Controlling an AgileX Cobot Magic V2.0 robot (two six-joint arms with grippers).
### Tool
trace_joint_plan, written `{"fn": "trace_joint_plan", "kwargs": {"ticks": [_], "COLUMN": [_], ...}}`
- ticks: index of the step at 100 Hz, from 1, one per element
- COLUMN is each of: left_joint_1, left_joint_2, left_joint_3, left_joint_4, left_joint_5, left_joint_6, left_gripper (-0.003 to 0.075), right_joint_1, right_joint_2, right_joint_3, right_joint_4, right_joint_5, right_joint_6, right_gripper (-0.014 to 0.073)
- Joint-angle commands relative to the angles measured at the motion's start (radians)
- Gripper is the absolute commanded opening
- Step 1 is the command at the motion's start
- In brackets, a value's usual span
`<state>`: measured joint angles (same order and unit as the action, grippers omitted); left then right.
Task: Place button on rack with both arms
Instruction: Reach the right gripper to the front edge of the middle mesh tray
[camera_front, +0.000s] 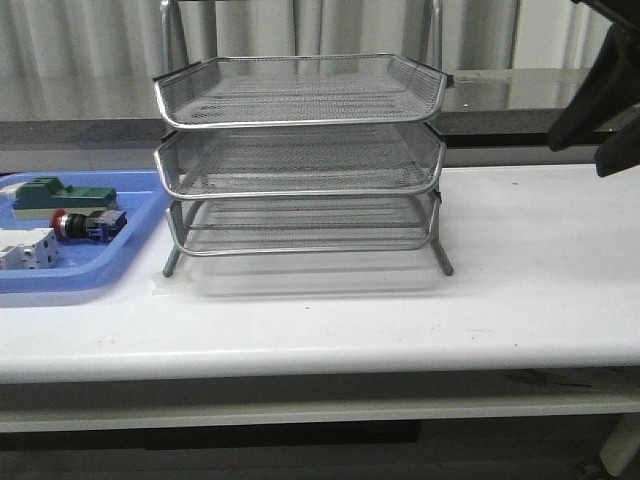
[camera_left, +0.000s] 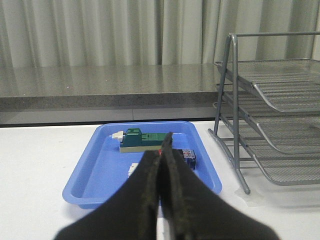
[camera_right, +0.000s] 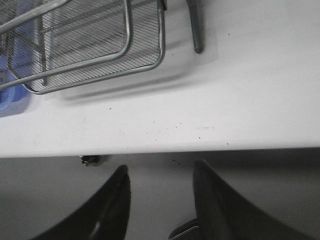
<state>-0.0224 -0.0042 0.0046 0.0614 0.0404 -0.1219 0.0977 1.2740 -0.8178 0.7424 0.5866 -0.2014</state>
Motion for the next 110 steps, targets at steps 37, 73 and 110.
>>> {"fn": "trace_joint_plan", "kwargs": {"ticks": [37, 73, 110], "left_joint_1": [0.0, 0.0, 0.0], "left_joint_2": [-0.032, -0.032, -0.032], "left_joint_3": [0.032, 0.032, 0.032], "left_joint_4": [-0.008, -0.008, -0.008], "left_joint_5": [-0.083, -0.083, -0.083], "left_joint_6": [-0.01, -0.01, -0.01], "left_gripper": [-0.002, -0.002, -0.002], "right_joint_1": [0.001, 0.001, 0.001], "right_joint_2": [0.172, 0.382, 0.496], "right_joint_3": [-0.047, -0.164, -0.249], "right_joint_4": [0.696, 0.864, 0.869], "right_joint_5": [-0.058, 0.037, 0.047], "right_joint_6": [-0.553, -0.682, -0.682], "right_gripper": [0.0398, 0.0396, 0.0396]}}
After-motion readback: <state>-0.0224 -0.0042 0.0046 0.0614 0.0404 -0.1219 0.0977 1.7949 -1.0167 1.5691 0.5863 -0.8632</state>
